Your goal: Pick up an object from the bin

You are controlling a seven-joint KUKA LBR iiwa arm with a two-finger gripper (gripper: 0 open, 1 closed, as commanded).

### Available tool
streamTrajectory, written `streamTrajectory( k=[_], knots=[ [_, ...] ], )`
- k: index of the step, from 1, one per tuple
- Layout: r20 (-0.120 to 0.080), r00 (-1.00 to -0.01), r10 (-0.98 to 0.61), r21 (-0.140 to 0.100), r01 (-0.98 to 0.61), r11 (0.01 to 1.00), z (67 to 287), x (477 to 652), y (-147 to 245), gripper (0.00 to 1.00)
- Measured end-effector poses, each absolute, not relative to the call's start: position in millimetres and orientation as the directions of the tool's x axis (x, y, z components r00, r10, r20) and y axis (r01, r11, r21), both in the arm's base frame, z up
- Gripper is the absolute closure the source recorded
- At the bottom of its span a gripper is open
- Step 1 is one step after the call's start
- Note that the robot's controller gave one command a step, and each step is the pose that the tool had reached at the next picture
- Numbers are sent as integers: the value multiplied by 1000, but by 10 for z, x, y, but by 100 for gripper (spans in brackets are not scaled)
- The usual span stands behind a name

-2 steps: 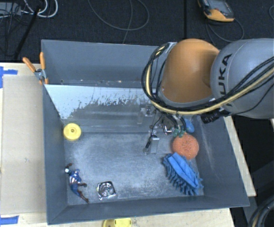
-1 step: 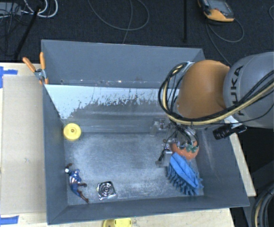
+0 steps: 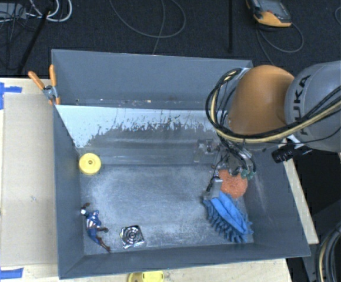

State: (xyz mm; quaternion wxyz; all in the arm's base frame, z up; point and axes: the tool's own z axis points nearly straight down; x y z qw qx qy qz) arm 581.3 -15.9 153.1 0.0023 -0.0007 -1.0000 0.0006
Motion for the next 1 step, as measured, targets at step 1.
streamTrajectory(
  k=[1],
  knots=[
    [-2,-993,-116,1,-116,993,1471,5544,-539,0]
  ],
)
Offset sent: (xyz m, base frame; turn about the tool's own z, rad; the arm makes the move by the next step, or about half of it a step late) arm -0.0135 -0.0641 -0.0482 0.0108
